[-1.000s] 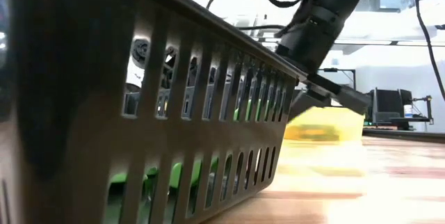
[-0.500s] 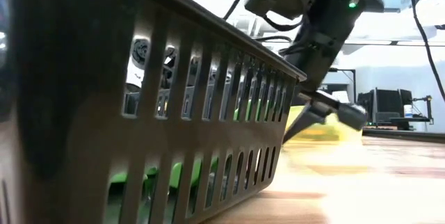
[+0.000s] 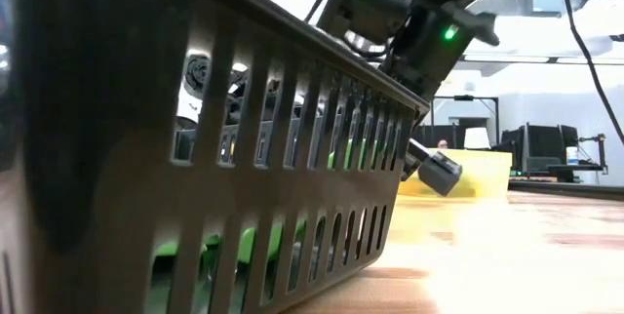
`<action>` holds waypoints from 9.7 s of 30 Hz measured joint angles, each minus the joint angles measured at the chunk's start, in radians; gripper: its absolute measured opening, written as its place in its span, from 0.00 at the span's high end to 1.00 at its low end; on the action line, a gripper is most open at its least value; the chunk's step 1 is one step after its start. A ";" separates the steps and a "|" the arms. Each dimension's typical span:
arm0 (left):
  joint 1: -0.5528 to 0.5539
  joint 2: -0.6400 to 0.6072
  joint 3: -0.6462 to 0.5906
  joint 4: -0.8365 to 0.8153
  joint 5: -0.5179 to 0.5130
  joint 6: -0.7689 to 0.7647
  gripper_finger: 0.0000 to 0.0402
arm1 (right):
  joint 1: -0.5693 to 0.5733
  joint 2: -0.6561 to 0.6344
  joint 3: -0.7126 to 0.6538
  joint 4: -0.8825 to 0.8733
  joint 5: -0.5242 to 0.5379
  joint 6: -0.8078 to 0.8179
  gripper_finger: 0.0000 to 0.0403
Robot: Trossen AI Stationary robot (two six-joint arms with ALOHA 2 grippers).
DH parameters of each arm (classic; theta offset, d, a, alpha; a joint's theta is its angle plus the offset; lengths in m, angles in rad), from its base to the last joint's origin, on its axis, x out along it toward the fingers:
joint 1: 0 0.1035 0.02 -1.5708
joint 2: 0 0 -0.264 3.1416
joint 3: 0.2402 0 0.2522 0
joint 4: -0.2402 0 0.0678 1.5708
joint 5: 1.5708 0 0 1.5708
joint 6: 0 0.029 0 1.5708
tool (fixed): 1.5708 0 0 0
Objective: Pick & Place School Supplies
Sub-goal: Put the green eraser into the bottom black bin
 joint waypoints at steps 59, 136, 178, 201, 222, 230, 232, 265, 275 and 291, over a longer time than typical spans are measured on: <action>-0.001 -0.001 0.001 -0.055 0.008 0.069 0.75 | -0.090 0.003 -0.006 0.445 -0.456 -0.714 0.66; 0.037 -0.018 -0.065 -0.040 -0.174 0.099 0.75 | -0.151 0.128 0.072 0.480 -0.753 -0.913 0.67; 0.015 -0.467 -0.153 -0.122 -0.252 0.014 0.75 | -0.071 -0.117 0.709 0.299 -0.731 -1.401 0.68; -0.697 -0.466 -0.154 -0.701 -1.122 0.070 0.75 | 0.182 -0.409 0.708 0.051 -0.147 -1.822 0.68; -0.677 -0.383 -0.117 -0.712 -0.985 -0.122 0.55 | 0.142 -0.406 0.708 0.019 -0.185 -1.814 0.68; -0.675 -0.219 0.022 -0.792 -0.966 -0.028 0.56 | 0.136 -0.406 0.708 0.011 -0.203 -1.829 0.68; -0.676 -0.202 0.036 -0.807 -0.983 -0.014 0.56 | 0.138 -0.406 0.708 0.004 -0.204 -1.829 0.68; -0.678 -0.157 0.023 -0.769 -1.113 0.114 0.64 | 0.144 -0.406 0.708 -0.060 -0.203 -1.856 0.69; -0.663 -0.157 0.021 -0.746 -1.078 0.169 0.90 | 0.142 -0.406 0.708 -0.063 -0.203 -1.867 0.70; -0.574 -0.236 0.003 -0.728 -1.054 0.157 0.91 | 0.109 -0.406 0.708 -0.058 -0.201 -1.892 0.70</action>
